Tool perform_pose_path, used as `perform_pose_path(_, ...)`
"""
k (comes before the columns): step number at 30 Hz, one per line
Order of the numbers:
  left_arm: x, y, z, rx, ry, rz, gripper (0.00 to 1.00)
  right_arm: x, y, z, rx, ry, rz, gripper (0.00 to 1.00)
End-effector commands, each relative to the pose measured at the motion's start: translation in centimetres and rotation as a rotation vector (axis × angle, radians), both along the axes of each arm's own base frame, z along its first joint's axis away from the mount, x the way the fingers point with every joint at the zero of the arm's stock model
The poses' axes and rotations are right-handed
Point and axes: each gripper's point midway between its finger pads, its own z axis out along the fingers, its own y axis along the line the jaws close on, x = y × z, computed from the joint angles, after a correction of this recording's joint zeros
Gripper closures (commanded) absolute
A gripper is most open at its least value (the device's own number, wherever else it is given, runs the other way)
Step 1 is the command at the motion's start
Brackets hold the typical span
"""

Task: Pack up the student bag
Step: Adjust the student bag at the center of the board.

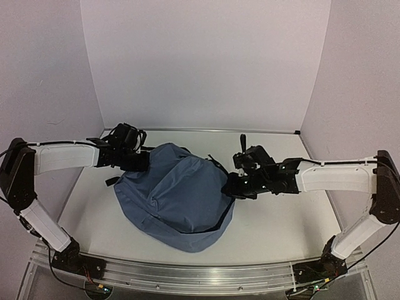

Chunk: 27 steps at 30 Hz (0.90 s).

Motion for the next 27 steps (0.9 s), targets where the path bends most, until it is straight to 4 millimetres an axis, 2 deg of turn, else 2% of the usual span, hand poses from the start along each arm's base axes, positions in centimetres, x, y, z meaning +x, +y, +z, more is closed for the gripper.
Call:
perform_pose_path(1, -2.7, -2.8, 6.2, -0.186, -0.090, -0.174, 1.00, 3.0, -0.6, 10.5, 0.052, -0.267, -0.067, 1.00)
perform_pose_path(5, -5.8, -5.1, 12.8, -0.299, -0.210, -0.331, 1.00, 5.1, -4.1, 15.7, -0.103, -0.426, -0.173, 1.00)
perform_pose_path(8, -8.5, -7.1, 16.5, -0.341, -0.273, -0.439, 1.00, 6.8, -6.5, 19.3, -0.179, -0.523, -0.241, 1.00)
perform_pose_path(10, -10.1, -8.5, 18.2, -0.367, -0.302, -0.507, 1.00, 8.0, -7.6, 21.9, -0.193, -0.581, -0.271, 1.00)
perform_pose_path(14, -13.0, -11.8, 20.1, -0.447, -0.301, -0.642, 1.00, 10.3, -8.0, 24.3, -0.293, -0.664, -0.279, 1.00)
perform_pose_path(17, -15.1, -14.5, 20.9, -0.535, -0.290, -0.734, 1.00, 12.3, -7.5, 24.8, -0.365, -0.699, -0.260, 1.00)
perform_pose_path(19, -16.5, -16.9, 20.7, -0.576, -0.277, -0.801, 1.00, 13.6, -6.6, 24.7, -0.405, -0.724, -0.248, 1.00)
perform_pose_path(21, -18.5, -19.6, 19.8, -0.591, -0.244, -0.872, 1.00, 15.0, -5.7, 24.4, -0.442, -0.745, -0.241, 1.00)
perform_pose_path(24, -20.1, -22.8, 18.5, -0.615, -0.210, -0.946, 1.00, 16.9, -3.7, 23.7, -0.454, -0.775, -0.229, 1.00)
perform_pose_path(27, -21.1, -24.8, 17.1, -0.614, -0.174, -0.981, 1.00, 18.4, -1.6, 22.9, -0.431, -0.802, -0.201, 1.00)
